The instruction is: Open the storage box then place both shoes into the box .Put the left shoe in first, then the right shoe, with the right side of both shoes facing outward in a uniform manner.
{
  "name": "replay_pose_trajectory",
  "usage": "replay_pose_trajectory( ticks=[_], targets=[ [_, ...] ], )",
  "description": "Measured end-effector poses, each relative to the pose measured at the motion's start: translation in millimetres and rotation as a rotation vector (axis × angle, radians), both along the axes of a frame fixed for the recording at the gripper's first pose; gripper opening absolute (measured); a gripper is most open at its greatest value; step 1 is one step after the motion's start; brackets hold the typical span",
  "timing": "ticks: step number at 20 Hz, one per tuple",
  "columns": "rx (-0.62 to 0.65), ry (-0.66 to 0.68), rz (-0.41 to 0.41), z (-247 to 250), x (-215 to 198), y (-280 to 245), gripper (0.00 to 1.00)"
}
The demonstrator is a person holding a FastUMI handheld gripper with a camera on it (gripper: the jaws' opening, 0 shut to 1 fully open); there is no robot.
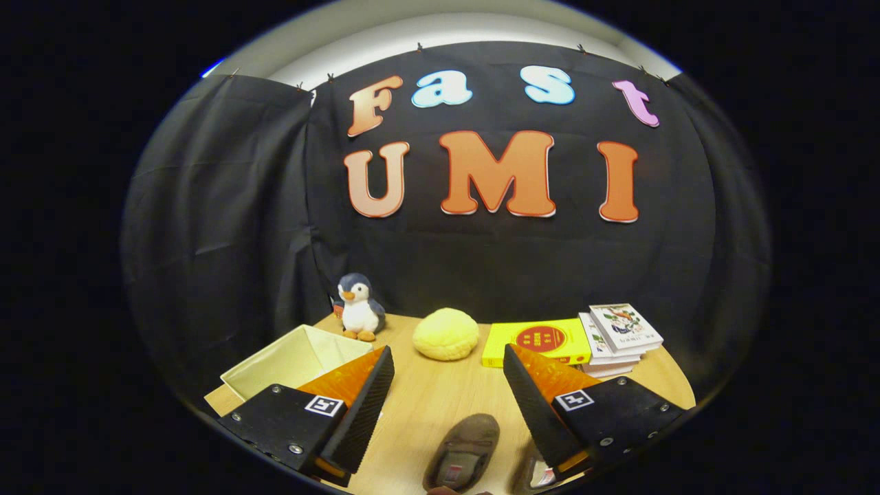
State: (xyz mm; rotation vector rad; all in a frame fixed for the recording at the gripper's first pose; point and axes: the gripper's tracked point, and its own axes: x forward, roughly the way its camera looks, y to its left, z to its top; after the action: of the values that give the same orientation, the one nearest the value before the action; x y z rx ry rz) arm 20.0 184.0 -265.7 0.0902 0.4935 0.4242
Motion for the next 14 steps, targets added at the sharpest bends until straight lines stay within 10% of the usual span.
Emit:
replay_pose_trajectory(
  ticks=[14],
  targets=[
    [-0.161, 0.473, -0.018, -176, -74, -51, 0.91]
  ],
)
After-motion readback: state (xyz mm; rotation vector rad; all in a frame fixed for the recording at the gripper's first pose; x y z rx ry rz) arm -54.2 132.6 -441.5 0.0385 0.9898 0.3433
